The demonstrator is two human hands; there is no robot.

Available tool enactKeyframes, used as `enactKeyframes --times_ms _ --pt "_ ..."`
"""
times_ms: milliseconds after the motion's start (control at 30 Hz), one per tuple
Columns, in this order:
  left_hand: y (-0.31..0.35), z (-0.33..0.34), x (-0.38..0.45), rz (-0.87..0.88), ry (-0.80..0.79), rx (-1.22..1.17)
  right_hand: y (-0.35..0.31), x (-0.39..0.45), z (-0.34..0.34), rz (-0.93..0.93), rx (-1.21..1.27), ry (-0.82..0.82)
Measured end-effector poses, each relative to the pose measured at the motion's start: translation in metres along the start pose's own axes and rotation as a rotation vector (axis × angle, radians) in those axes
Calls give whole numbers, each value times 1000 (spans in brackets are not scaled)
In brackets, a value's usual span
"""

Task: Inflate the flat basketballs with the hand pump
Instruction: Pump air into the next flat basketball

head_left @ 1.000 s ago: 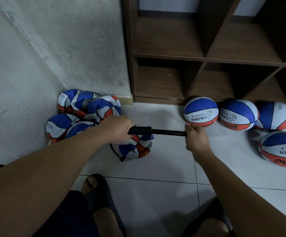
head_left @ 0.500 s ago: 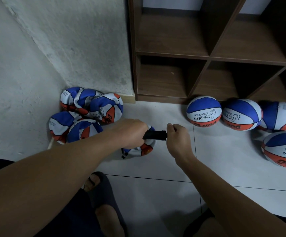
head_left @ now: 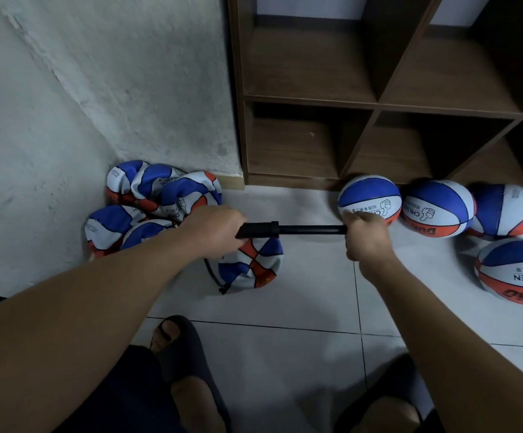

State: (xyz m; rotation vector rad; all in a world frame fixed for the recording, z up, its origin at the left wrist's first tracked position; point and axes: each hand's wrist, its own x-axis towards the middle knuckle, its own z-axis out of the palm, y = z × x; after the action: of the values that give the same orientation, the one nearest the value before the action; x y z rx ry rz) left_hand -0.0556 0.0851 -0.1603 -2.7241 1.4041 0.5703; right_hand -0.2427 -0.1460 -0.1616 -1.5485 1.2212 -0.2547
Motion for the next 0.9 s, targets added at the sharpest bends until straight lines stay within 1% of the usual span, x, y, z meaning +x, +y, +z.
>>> enactKeyframes --times_ms 133,267,433,700,833,900 --pt "7 9 0 27 -61 17 7 -7 8 -9 -20 27" --pt "21 8 0 51 -38 4 6 -31 29 -143 -179 12" --pt "35 7 -5 97 -51 -13 11 -47 54 -216 -215 -32" --pt "41 5 -6 118 -40 -23 14 -45 60 -188 -184 -48" --pt "35 8 -4 124 -91 -39 14 -45 56 -156 -205 -118" --pt "24 9 -2 104 -108 -36 16 -36 44 -113 -220 -117"
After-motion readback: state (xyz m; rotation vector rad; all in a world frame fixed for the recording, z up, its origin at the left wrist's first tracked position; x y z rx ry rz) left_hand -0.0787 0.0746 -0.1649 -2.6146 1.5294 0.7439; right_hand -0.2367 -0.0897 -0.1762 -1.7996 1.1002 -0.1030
